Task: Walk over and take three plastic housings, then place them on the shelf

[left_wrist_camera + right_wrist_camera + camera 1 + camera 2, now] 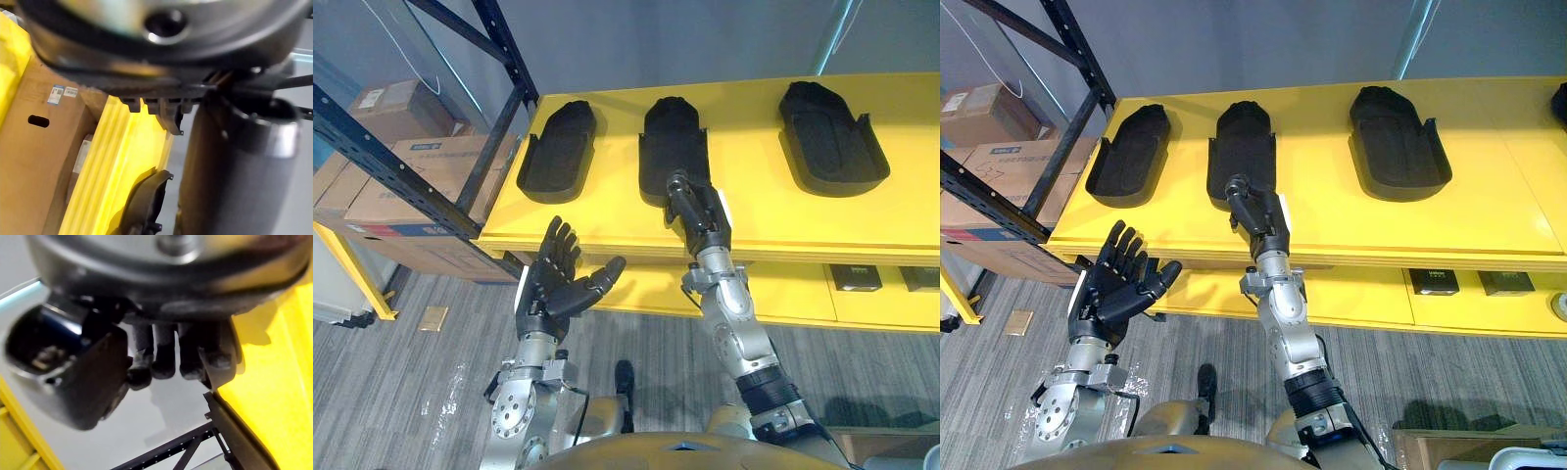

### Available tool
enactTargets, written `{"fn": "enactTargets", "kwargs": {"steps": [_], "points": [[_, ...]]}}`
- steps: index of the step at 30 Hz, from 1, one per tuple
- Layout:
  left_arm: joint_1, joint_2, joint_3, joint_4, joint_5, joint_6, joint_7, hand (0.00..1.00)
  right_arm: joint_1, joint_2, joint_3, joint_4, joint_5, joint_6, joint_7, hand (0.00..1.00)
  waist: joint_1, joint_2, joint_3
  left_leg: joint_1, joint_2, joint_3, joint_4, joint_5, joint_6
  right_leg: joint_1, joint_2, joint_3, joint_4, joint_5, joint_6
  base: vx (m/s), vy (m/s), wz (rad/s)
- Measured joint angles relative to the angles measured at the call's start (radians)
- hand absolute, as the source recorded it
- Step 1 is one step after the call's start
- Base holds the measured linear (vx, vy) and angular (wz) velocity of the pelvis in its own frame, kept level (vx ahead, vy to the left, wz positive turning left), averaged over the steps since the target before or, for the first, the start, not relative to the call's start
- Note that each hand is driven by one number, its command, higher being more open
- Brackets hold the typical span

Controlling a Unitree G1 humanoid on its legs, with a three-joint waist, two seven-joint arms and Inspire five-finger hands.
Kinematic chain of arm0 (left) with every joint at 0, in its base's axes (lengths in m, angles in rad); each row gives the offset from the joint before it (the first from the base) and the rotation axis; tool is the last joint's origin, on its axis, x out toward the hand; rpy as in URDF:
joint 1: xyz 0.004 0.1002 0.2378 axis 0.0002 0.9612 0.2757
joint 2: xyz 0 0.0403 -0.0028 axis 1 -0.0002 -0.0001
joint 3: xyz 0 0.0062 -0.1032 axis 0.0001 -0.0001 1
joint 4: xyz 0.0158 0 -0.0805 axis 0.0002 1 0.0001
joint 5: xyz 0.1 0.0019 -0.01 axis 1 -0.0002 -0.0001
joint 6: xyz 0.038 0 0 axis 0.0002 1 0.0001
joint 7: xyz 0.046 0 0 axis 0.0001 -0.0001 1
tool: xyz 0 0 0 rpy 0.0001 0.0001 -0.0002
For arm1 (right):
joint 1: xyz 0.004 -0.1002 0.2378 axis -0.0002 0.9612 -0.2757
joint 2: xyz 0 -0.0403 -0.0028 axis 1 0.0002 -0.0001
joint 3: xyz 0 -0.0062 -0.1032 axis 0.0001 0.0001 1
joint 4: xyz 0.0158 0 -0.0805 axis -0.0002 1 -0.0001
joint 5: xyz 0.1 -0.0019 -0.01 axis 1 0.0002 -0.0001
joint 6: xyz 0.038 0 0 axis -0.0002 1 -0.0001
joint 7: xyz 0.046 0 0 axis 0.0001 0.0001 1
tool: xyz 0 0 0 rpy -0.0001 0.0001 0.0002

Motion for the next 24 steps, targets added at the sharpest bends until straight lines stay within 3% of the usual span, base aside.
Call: {"fn": "enactTargets", "kwargs": {"steps": [7, 15, 16, 19, 22, 24], "points": [[0.008, -0.001, -0.001, 0.036, -0.008, 0.000, 0.001, 1.00, -0.046, 0.000, 0.001, 0.023, 0.000, -0.001, -0.001, 0.00, 0.001, 0.029, 0.005, 0.000, -0.003, 0.000, 0.000, 0.005, 0.000, -0.012, -0.007, 0.005, 0.022, -0.006, -0.002, 0.00, -0.016, 0.00], [0.008, -0.001, -0.016, 0.036, -0.039, -0.006, -0.001, 1.00, -0.046, 0.000, 0.004, 0.025, -0.017, -0.001, -0.016, 0.00, 0.001, 0.033, 0.003, 0.000, -0.007, 0.003, -0.001, 0.006, 0.000, -0.016, -0.014, 0.007, 0.032, -0.009, 0.000, 0.00, 0.000, 0.00], [0.008, -0.001, -0.016, 0.036, -0.039, -0.012, -0.001, 1.00, -0.046, 0.000, 0.004, 0.024, -0.029, -0.001, -0.015, 1.00, 0.000, 0.032, 0.002, 0.001, -0.006, 0.006, -0.002, 0.005, 0.000, -0.016, -0.012, 0.010, 0.029, -0.009, 0.001, 0.01, -0.006, -0.05], [0.007, -0.001, -0.014, 0.036, -0.038, -0.031, 0.001, 1.00, 0.002, 0.000, 0.004, -0.062, -0.030, -0.001, -0.008, 1.00, 0.004, 0.032, 0.001, 0.001, 0.002, 0.020, 0.000, 0.001, 0.002, -0.015, 0.003, 0.025, 0.004, 0.002, 0.006, 0.03, -0.013, -0.14], [0.007, -0.003, 0.004, 0.036, -0.038, -0.047, 0.022, 1.00, 0.152, 0.000, 0.006, -0.320, -0.030, -0.001, 0.040, 1.00, -0.002, 0.024, -0.003, 0.004, 0.018, 0.045, 0.000, -0.007, -0.001, -0.002, 0.028, 0.039, -0.053, 0.032, 0.004, 0.06, -0.012, -0.25], [0.005, -0.004, 0.036, 0.030, -0.038, -0.053, 0.039, 1.00, 0.247, -0.001, -0.013, -0.470, -0.030, -0.001, 0.072, 1.00, -0.007, 0.001, -0.016, 0.020, 0.032, 0.077, 0.000, -0.013, 0.000, 0.020, 0.050, 0.062, -0.104, 0.059, 0.004, 0.08, -0.021, -0.43]]}}
